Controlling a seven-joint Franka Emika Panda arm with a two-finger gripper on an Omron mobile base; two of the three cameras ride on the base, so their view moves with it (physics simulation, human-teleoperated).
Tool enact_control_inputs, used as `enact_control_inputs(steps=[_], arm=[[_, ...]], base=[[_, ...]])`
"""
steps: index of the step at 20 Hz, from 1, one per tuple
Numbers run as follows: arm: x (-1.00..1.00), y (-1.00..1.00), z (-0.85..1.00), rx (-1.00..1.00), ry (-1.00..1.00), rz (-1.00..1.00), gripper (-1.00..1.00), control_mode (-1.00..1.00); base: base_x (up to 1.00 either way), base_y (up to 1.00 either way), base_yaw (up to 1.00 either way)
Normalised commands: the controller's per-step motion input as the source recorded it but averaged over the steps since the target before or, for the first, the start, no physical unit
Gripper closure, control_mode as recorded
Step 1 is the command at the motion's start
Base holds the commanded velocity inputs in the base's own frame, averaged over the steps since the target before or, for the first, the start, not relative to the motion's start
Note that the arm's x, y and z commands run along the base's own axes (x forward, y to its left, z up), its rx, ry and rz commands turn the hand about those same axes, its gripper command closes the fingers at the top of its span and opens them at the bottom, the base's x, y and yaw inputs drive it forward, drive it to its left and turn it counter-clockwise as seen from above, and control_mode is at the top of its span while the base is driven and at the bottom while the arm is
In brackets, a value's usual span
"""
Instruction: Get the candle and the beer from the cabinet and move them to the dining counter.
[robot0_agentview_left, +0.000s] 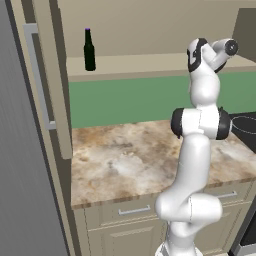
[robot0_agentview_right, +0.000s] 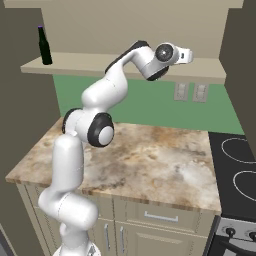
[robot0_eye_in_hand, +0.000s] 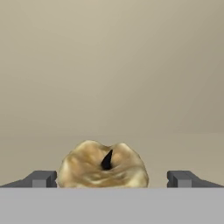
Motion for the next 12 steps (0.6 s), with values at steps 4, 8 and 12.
enact_control_inputs(steps=[4, 8, 12], arm=[[0.00, 0.00, 0.00, 0.00, 0.00, 0.00, -1.00, -1.00], [0.00, 0.00, 0.00, 0.00, 0.00, 0.00, -1.00, -1.00], [0.00, 0.00, 0.00, 0.00, 0.00, 0.00, 1.00, -1.00]], base=[[0.00, 0.00, 0.00], [0.00, 0.00, 0.00], [0.00, 0.00, 0.00]])
